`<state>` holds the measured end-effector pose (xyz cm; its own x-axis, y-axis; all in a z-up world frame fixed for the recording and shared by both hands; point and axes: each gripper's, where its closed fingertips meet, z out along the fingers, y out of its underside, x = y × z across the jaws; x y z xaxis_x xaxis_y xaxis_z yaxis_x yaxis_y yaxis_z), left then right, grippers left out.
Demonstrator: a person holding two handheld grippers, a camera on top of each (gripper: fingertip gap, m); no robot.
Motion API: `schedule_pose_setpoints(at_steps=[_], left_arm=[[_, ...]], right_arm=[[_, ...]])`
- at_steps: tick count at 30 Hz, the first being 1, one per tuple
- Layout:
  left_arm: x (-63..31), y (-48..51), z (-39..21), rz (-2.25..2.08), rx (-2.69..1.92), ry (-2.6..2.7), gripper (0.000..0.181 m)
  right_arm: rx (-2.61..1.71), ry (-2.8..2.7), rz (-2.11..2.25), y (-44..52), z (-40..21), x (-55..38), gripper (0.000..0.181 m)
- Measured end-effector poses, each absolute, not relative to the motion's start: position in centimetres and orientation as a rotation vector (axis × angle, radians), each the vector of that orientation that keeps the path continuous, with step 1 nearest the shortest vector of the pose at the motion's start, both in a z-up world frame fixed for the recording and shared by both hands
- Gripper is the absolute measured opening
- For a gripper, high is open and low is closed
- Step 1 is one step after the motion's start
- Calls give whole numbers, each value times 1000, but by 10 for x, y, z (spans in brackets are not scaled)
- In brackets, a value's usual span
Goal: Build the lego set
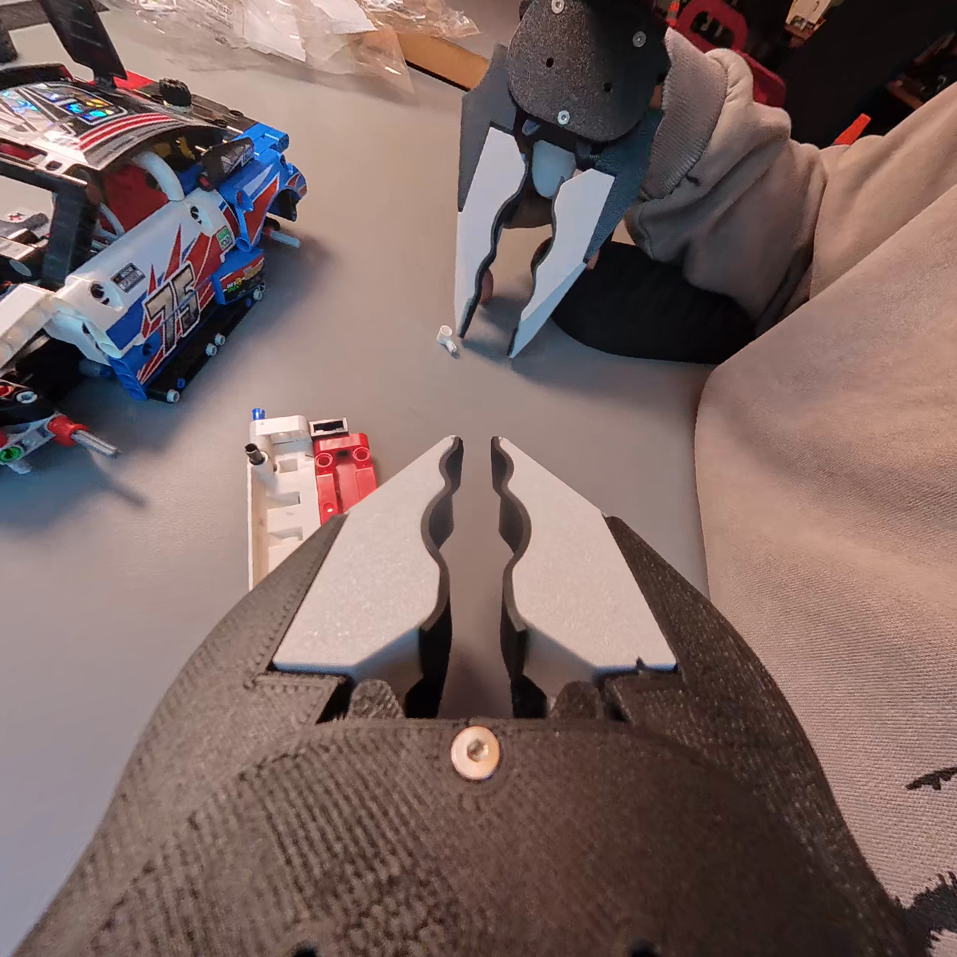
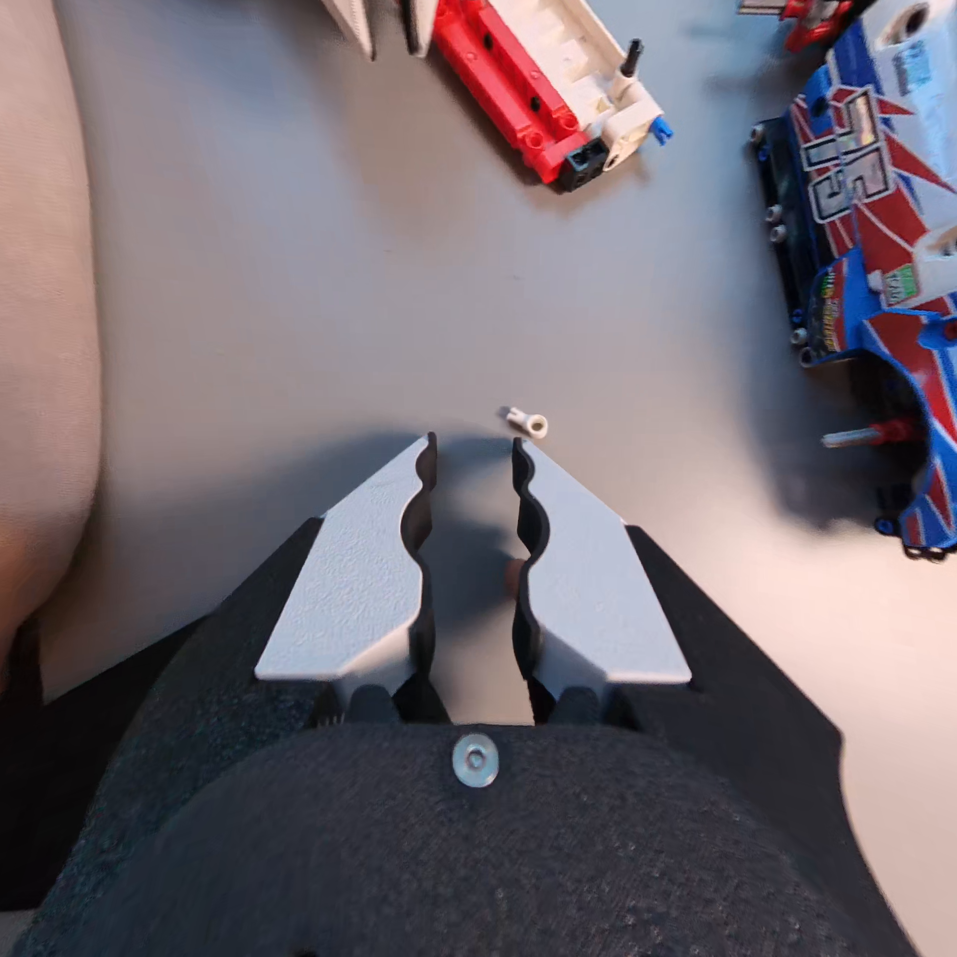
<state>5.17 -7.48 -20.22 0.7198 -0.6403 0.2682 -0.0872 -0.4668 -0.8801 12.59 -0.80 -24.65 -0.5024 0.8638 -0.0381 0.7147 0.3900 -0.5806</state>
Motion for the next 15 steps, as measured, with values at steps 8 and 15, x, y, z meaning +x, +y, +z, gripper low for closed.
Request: schedule_pose_setpoints(at_steps=[8, 15], left_arm=[[57, -77, -204, -756, -1983, 570, 9], [59, -77, -207, -745, -1988, 580, 9]], right_arm=[[-1411, -2289, 750, 10, -246, 119, 22], [-1324, -2314, 698, 3, -249, 109, 5]])
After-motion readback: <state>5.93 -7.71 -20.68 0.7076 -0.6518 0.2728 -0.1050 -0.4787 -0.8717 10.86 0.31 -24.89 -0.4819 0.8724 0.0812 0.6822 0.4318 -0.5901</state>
